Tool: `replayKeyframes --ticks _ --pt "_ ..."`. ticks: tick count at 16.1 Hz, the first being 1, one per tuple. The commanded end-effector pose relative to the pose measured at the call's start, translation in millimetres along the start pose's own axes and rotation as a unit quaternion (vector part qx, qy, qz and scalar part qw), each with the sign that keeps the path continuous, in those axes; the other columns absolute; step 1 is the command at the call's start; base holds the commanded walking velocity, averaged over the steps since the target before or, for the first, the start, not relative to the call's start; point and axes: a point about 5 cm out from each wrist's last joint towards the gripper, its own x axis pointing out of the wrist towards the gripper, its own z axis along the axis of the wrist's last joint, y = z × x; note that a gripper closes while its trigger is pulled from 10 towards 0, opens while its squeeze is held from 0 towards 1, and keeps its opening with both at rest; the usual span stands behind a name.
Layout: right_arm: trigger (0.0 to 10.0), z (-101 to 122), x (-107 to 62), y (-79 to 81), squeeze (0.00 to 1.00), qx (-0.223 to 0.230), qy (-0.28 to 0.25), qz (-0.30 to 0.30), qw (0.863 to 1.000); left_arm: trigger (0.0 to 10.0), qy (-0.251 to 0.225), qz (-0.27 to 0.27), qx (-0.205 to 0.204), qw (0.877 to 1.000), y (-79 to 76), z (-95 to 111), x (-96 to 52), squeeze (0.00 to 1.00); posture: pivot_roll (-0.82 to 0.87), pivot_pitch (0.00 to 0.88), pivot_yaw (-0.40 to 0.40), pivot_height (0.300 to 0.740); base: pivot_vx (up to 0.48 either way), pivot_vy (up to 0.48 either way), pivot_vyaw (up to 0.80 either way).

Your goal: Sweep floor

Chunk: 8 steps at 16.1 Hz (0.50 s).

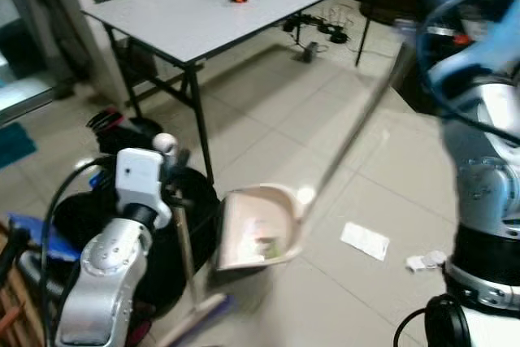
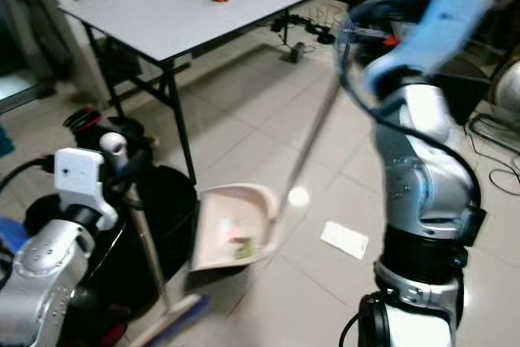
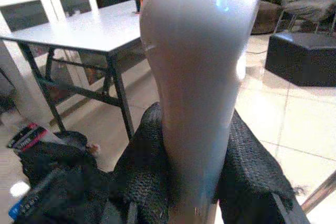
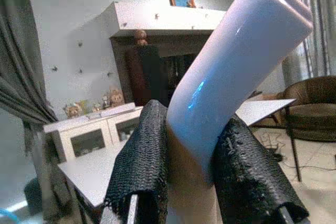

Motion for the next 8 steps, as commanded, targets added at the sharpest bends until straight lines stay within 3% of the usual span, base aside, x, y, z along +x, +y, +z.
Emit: replayKeyframes --ticks 1,8 --pt "10.0 13.5 -1.0 -8.0 0.0 -0.007 -0.033 -0.016 0.999 10.0 -0.019 -0.012 0.003 1.0 -5.1 7.6 1.8 0.0 0.04 0.0 0.032 0.74 0.394 0.0 0.0" --pt "10.0 10.8 -1.2 -6.2 0.0 -0.005 -0.033 -0.014 0.999 10.0 -0.011 -0.012 0.01 1.0 -4.9 5.4 2.8 0.0 0.05 0.0 0.032 0.74 0.366 0.0 0.0"
